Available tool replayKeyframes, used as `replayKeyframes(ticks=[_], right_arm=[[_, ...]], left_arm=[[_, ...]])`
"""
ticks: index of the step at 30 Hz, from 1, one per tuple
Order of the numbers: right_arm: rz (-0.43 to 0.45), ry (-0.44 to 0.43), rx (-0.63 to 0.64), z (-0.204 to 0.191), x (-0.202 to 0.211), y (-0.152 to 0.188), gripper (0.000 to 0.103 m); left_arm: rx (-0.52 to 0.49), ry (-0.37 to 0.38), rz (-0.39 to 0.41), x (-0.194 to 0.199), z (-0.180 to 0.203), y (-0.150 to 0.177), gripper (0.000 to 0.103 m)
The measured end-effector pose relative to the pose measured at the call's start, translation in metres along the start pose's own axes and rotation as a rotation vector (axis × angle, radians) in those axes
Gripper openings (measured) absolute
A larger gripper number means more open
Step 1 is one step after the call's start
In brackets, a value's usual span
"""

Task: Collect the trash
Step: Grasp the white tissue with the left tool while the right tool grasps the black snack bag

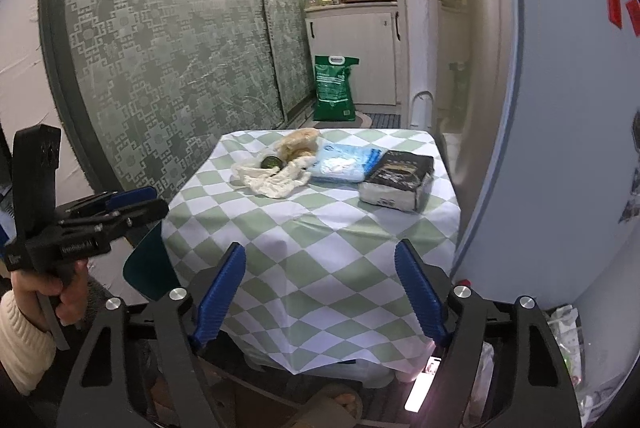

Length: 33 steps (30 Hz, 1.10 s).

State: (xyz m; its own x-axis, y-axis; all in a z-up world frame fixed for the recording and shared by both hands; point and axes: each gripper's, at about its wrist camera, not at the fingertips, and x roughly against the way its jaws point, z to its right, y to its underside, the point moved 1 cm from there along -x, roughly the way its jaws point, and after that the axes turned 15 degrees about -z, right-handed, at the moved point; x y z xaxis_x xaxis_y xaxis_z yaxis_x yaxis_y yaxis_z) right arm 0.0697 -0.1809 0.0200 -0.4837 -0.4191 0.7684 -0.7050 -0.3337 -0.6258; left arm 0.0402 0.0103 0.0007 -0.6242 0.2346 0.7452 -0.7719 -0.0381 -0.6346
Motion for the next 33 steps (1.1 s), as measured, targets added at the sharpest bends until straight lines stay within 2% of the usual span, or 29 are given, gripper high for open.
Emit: replayKeyframes(ticks=[6,12,22,29,31,32,33], right_arm=[[-0.007,-0.019,-0.009,0.003,-0.005,-0.002,0.072],[-0.019,-0.036,-0.016,0.007,-0.012,-0.006,0.067],[-0.025,-0.050,-0.052,0.020,-0.019,-0.012,0.066],[-0.029,-0.041,-0.067,0.027,-0.025,-0.014,0.065],[-0.030,-0.040,-0.073,0.028,-0.027,-0.015,0.063],[-0.030,-0.038,-0.081,0.028,-0.029,-0.016,0.063],[-0.030,-0.034,-0.087,0.028,-0.030,-0.017,0.063]], left_arm=[[0.016,0.054,-0.050,-0.015,-0.006,-0.010,0.051],[0.023,0.069,-0.079,-0.030,-0.006,-0.029,0.042],[0.055,0.103,-0.177,-0.068,-0.009,-0.056,0.042],[0.092,0.105,-0.211,-0.083,-0.010,-0.066,0.043],[0.098,0.103,-0.213,-0.085,-0.010,-0.067,0.039],[0.097,0.105,-0.217,-0.087,-0.010,-0.068,0.032],[0.099,0.109,-0.220,-0.088,-0.010,-0.068,0.029]])
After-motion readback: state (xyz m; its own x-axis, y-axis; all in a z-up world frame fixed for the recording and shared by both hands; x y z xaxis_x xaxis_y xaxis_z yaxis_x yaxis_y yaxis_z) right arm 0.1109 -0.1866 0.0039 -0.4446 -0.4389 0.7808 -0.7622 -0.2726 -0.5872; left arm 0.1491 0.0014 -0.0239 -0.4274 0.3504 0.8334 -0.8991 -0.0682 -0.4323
